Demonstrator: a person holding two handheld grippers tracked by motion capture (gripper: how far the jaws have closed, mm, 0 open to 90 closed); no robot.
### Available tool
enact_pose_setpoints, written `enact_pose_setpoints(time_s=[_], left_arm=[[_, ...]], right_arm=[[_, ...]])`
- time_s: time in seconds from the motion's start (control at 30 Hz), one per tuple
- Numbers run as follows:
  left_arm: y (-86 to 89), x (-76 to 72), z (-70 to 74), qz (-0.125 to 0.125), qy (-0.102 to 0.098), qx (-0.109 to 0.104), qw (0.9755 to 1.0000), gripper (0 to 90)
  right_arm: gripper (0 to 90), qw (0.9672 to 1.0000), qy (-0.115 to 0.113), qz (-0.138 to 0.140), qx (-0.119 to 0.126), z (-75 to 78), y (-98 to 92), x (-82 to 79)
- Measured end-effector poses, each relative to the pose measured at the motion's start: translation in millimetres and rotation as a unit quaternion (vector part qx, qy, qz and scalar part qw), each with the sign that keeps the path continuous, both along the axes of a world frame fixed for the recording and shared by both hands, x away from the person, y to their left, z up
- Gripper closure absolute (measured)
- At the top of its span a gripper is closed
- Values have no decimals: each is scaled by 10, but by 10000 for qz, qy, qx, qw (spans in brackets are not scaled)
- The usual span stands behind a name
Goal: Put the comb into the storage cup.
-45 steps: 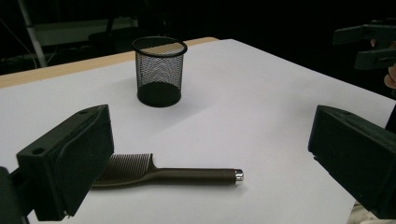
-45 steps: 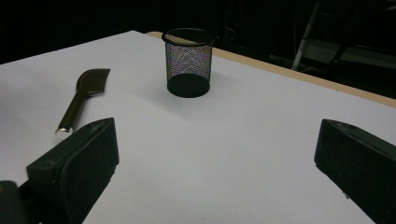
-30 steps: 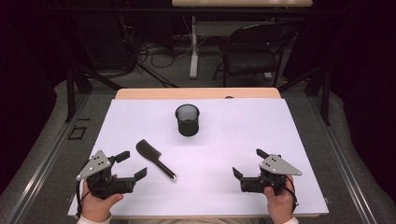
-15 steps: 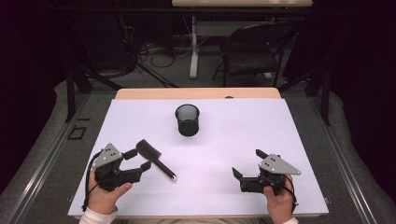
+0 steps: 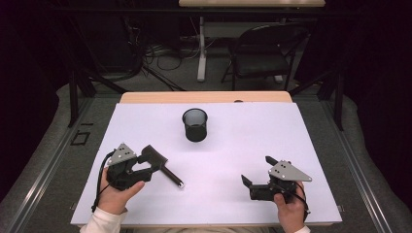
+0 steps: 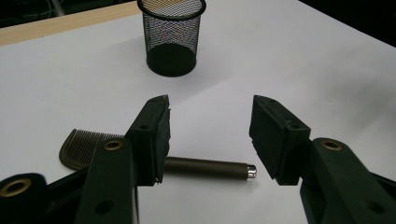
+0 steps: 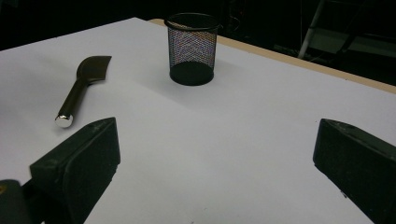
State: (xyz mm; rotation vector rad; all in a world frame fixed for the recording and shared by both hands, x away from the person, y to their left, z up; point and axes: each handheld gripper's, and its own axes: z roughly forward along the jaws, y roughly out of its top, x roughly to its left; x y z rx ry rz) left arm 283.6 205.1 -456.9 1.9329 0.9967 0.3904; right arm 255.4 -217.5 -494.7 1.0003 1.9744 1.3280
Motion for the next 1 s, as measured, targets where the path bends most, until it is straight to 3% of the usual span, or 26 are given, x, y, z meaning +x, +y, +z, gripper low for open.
enact_pose_setpoints(time_s=[0.3, 1.0], left_arm=[[-72, 76, -18, -3, 8, -30, 10000, 503], [-204, 271, -232, 286, 449, 140, 9985, 723]], right_arm=[[9, 10000, 30, 36, -2, -15, 7, 8], [32, 9999, 100, 50, -47, -31, -4, 20]])
